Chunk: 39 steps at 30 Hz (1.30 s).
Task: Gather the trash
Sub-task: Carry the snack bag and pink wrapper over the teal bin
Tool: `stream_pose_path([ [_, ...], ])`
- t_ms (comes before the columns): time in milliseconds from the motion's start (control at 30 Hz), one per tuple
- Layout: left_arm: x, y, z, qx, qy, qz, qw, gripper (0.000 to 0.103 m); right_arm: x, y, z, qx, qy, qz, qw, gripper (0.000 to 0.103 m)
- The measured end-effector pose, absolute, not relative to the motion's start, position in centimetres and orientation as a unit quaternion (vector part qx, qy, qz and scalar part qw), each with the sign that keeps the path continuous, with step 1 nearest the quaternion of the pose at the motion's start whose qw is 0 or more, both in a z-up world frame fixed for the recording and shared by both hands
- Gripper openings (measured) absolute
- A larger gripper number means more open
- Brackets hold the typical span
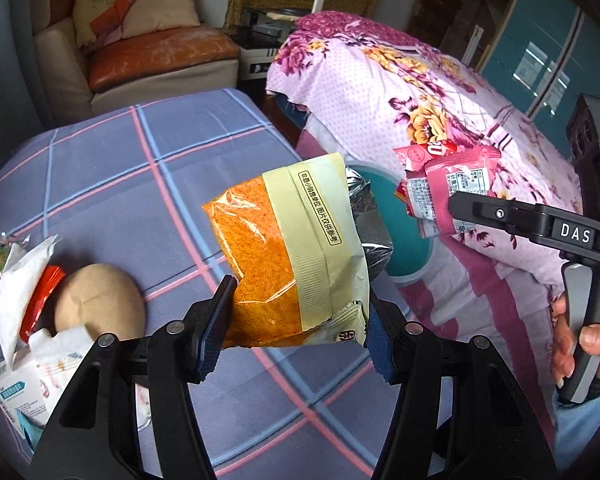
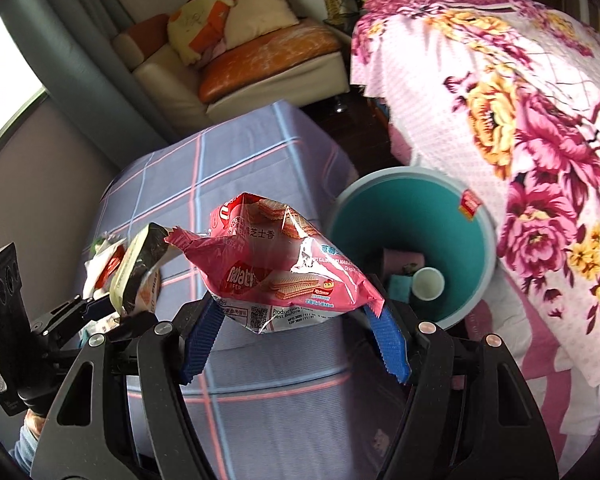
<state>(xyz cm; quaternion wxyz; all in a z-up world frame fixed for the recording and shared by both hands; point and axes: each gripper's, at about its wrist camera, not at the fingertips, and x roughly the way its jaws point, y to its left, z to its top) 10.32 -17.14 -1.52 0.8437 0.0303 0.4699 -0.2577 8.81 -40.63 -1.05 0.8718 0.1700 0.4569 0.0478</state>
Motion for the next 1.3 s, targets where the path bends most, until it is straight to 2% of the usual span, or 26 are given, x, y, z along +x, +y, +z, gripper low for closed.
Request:
stream_pose_path([
  [467, 13.8, -26.3, -3.4, 0.062, 0.491, -0.299, 0.816, 0.061, 10.3, -48.4, -2.6, 0.211, 0.451, -0.007, 0.867, 0.066],
  [1000, 16.0, -31.1, -6.1, 0.077, 0.512, -0.322, 0.793, 0.062, 11.6, -51.5, -3.4, 0.217, 0.456, -0.036, 0.863, 0.067],
  [1100, 16.2, -31.5, -5.9, 0.081, 0.508, -0.324, 0.795, 0.069, 11.8, -51.9, -3.5, 0.218, 0.457, -0.041, 0.861, 0.067],
  [1167, 16.3, -31.5, -5.7, 0.083, 0.502, -0.319, 0.800, 0.081, 11.9, -51.8, -3.5, 0.215, 0.459, -0.041, 0.861, 0.067],
  [1233, 16.4, -31.3, -5.5, 0.080, 0.501, -0.314, 0.803, 0.088, 12.2, -51.7, -3.5, 0.212, 0.461, -0.040, 0.861, 0.067],
  [1300, 16.5, -31.1, -5.4, 0.076, 0.504, -0.312, 0.802, 0.089, 12.4, -51.5, -3.5, 0.208, 0.462, -0.038, 0.861, 0.067],
])
